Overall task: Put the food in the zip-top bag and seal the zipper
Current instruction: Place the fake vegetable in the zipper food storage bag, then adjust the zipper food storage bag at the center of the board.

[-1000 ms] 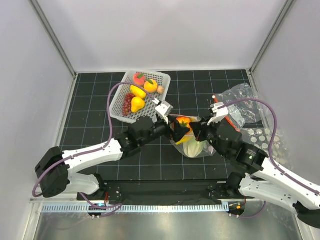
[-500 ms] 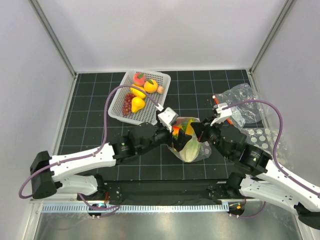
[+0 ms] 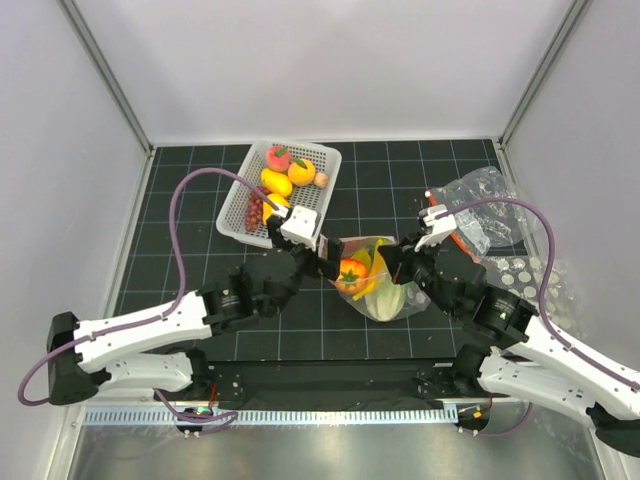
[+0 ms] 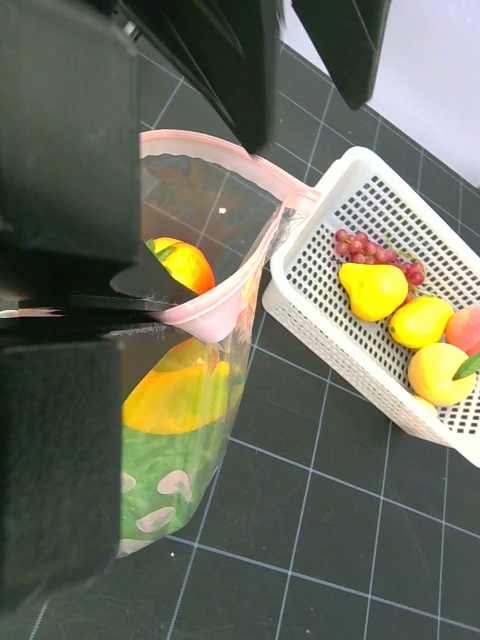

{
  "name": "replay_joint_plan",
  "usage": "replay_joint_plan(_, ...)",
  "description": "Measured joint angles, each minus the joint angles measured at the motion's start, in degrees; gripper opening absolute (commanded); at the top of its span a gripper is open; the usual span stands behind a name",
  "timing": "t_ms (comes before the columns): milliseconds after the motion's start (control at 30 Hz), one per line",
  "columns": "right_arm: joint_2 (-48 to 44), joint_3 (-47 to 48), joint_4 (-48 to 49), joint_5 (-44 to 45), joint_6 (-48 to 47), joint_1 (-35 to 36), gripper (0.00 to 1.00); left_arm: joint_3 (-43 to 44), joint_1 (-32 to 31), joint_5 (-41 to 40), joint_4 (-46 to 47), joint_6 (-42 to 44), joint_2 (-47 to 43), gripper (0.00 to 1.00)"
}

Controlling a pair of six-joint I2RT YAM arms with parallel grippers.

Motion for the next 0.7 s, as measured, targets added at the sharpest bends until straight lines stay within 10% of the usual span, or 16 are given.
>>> replay_joint_plan(267,0.61,0.0,0.22,-1.49,-0.83,0.0,0.01,4.52,3.1,-4.17,-5.11,0.96,9.4,0.76)
replay_joint_plan(467,2.54,0.07,1.14,-5.49,-2.34,0.0,0.02,5.31,8.98,-0.13,-6.4,-0.35,12.52,0.2)
replay_joint_plan(533,4.57,0.66,1.31,-7.96,-3.04,0.0,0.18,5.31,10.86,0.87,-6.56,-1.18,12.9,0.0)
replay_joint_plan(700,8.55,1.88,2.01,-15.61,-5.27,0.0,0.63,4.24,14.4,0.52,-6.23,-1.84,12.13,0.0)
